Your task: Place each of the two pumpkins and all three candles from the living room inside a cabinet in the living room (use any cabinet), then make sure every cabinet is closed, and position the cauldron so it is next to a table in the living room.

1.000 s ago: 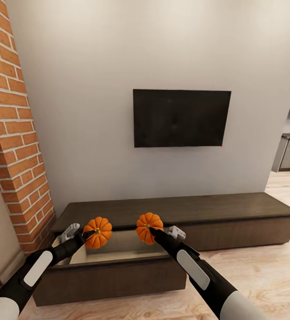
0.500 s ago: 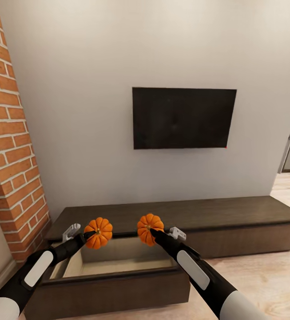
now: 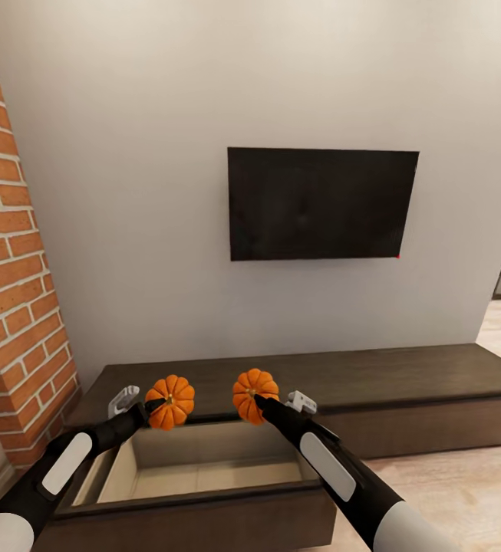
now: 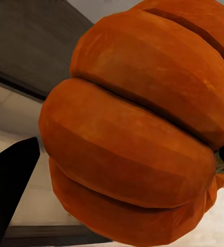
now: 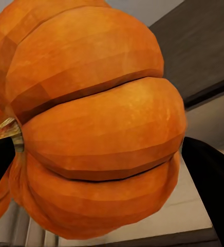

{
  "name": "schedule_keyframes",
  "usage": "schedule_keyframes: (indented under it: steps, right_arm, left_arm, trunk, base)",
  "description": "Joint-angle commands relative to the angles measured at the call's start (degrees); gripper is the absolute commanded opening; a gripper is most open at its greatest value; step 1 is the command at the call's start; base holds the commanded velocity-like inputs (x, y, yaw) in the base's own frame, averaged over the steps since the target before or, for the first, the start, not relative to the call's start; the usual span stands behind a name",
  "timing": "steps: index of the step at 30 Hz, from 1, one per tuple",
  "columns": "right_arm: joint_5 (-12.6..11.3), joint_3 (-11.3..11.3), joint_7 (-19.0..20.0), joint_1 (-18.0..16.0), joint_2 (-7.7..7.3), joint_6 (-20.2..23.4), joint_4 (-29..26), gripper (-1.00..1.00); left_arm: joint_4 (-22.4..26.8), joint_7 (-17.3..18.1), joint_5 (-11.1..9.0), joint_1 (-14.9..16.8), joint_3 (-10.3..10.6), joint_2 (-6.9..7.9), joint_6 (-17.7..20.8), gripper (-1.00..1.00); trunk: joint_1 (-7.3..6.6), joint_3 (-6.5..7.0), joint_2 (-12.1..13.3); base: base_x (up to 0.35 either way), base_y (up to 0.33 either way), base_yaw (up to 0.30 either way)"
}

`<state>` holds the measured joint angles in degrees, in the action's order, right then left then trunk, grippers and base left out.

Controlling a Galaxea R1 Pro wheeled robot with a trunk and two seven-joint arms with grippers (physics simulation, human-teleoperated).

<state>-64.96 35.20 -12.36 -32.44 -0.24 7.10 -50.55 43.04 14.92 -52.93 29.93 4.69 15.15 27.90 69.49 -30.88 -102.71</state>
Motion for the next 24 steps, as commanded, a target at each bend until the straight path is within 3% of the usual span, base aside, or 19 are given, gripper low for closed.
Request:
schedule_keyframes:
  steps: [1, 24]
  right_arm:
    - [-0.1, 0.1, -0.4, 0.0, 0.06, 0.1, 0.0, -1.00]
    - [0.0, 0.1, -0.3, 0.0, 0.16, 0.4, 0.2, -1.00]
  left_arm:
    - [0.0, -0.2, -0.2, 0.0, 0.1, 0.06, 0.1, -1.00]
    - [0.0, -0.2, -0.2, 0.0, 0.1, 0.11, 0.2, -1.00]
  trunk:
    - [0.01, -0.07, 0.0]
    - [0.01, -0.07, 0.0]
  base:
    - [0.149, 0.073, 0.000]
    - [0.021, 0.007, 0.000]
